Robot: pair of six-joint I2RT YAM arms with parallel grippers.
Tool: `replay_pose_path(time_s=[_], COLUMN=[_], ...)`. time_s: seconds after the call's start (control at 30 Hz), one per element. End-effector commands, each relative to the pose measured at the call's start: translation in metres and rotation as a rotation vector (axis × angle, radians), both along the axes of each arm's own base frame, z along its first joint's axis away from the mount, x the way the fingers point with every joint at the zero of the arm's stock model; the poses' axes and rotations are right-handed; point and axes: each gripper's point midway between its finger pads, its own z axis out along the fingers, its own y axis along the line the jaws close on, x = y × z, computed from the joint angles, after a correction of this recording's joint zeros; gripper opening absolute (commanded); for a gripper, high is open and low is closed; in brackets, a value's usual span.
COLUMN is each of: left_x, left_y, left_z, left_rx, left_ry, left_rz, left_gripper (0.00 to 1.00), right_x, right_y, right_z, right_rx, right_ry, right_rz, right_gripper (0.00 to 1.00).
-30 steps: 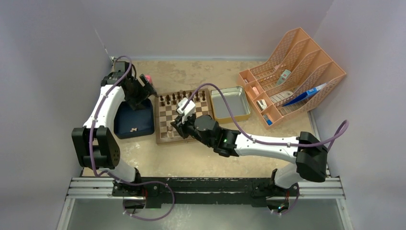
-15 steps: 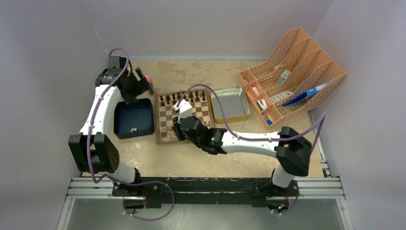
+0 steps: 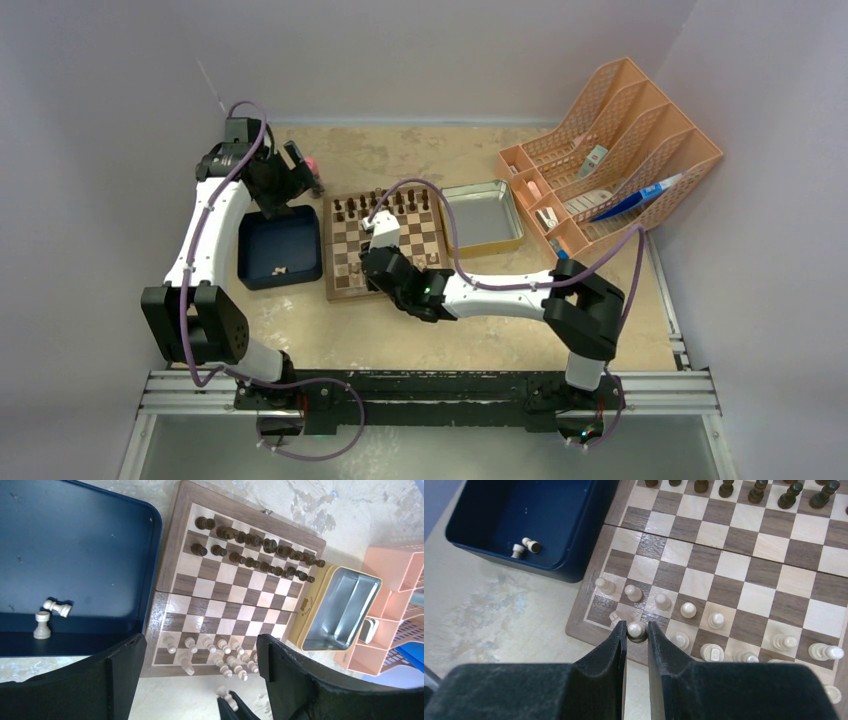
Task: Set up the chess pieces on the board
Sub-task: Place the chess piece on the chessboard.
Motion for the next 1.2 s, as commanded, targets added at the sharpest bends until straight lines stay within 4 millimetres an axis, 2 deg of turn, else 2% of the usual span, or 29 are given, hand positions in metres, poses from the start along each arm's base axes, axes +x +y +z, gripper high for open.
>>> replay_pose_path(time_s=[0.0,0.17,0.33,0.53,0.9,1.17], left_x=[-0.001,-0.007,-0.004,-0.003,-0.001,-0.003], left_y=[-0.013,-0.017,-0.018,-0.02,-0.01,-0.005], left_z=[0.024,0.013,0.017,0.013,0.02,0.022], left_rx=[-0.083,-0.101,-0.105,-0.119,-0.063,-0.038], left_ry=[-0.05,-0.009,-0.016,-0.002,-0.015,-0.015], left_rz=[-0.02,-0.034,-0.046,-0.055,-0.021,-0.006], left_gripper=[0.81,0.81,0.81,0.81,0.81,0.81], right_x=[0.006,0.01,0.01,0.013,0.012,0.011], right_y=[0.008,0.011,0.015,0.017,0.021,0.016], right_z=[0.009,-0.008,-0.014,-0.016,-0.023,-0.029], right_rx=[0.066,0.016,-0.002,-0.008,-0.025,-0.048], right_ry=[-0.029,-0.023,-0.03,-0.042,-0.062,-0.072], right_rz=[-0.036,-0.047,-0.024,-0.026,-0.016,-0.038], right_gripper=[0.0,0.0,0.0,0.0,0.0,0.0])
